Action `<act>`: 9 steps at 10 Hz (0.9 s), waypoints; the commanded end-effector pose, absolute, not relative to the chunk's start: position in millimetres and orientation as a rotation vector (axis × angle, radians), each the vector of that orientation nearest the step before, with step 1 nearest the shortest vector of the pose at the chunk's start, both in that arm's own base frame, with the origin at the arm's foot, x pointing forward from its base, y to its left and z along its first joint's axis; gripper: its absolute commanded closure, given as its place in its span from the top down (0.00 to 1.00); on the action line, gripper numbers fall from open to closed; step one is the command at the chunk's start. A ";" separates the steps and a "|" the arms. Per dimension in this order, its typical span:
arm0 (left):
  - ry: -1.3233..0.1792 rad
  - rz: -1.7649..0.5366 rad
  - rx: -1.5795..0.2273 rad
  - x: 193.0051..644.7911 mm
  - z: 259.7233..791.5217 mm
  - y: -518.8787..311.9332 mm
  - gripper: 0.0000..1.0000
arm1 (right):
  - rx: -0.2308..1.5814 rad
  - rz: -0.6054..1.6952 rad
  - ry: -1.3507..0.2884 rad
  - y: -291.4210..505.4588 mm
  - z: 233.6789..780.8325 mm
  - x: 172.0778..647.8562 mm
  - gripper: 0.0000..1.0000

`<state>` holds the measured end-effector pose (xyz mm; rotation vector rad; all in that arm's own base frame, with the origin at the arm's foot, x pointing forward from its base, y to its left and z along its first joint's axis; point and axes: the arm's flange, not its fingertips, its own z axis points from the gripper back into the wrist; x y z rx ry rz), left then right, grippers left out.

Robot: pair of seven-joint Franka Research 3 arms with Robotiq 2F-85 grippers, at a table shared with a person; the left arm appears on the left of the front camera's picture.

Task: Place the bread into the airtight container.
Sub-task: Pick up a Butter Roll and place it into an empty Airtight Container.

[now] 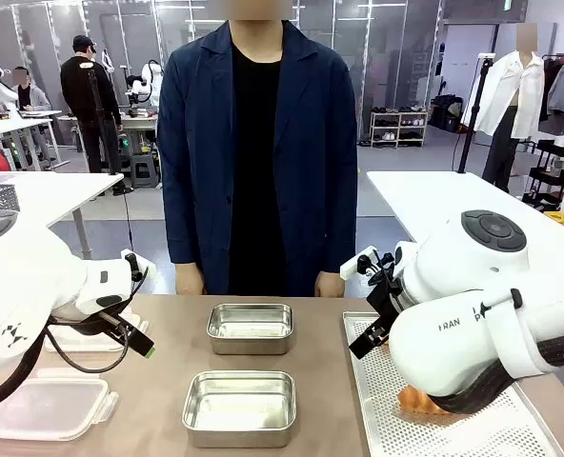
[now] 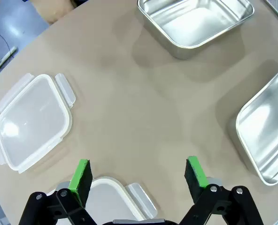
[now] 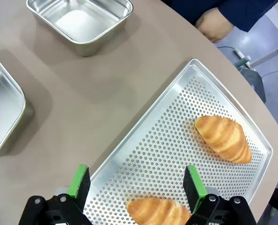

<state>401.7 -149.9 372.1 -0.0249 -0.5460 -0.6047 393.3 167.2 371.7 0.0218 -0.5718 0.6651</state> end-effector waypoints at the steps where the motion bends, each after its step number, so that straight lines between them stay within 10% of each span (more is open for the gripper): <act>1: -0.546 -0.605 -0.025 401.6 372.1 -150.1 1.00 | 0.022 0.665 -0.572 167.2 371.7 393.3 1.00; 9: -0.546 -0.606 -0.025 401.5 372.1 -150.4 1.00 | 0.020 0.668 -0.572 167.4 371.7 393.2 1.00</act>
